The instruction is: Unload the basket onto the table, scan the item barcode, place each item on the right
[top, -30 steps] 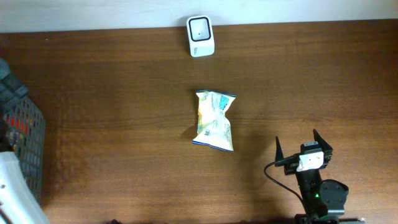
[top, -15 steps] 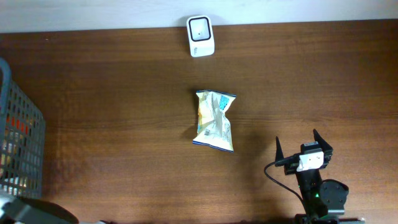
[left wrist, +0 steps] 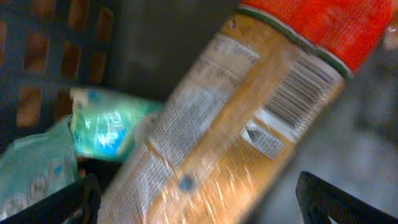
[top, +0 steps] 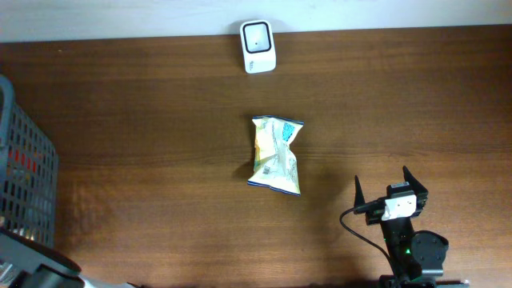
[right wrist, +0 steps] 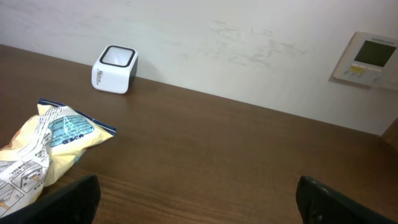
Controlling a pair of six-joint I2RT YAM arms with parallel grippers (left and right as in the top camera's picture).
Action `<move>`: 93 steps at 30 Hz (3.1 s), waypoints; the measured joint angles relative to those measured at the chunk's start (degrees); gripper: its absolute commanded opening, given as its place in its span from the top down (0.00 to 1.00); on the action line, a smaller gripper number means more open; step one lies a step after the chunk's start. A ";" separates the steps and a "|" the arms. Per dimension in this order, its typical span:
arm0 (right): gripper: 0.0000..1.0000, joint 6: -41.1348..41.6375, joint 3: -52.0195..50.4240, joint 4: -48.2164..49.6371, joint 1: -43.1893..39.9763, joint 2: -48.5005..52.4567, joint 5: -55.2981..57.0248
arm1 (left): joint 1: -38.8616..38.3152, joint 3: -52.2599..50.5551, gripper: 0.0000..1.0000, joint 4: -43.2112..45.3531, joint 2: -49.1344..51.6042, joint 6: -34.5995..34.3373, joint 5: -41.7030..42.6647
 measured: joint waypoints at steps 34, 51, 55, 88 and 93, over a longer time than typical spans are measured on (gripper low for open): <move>0.01 -0.04 0.00 0.00 0.00 0.00 0.00 | -8.13 12.87 1.00 5.09 -13.90 -12.48 2.21; 0.01 -0.02 0.00 0.00 0.00 0.00 0.00 | -57.11 16.33 1.00 -33.00 -22.40 -38.53 12.76; 0.01 0.02 0.00 0.00 0.00 0.00 0.00 | -64.96 13.18 1.00 -33.73 -10.49 -47.63 15.15; 0.01 -0.04 0.00 0.00 0.00 0.00 0.00 | -17.33 35.12 0.00 -46.49 -15.30 -61.16 -12.96; 0.01 0.02 0.00 0.02 0.00 0.00 0.02 | -6.51 14.45 0.00 -24.28 -15.32 -55.17 -11.72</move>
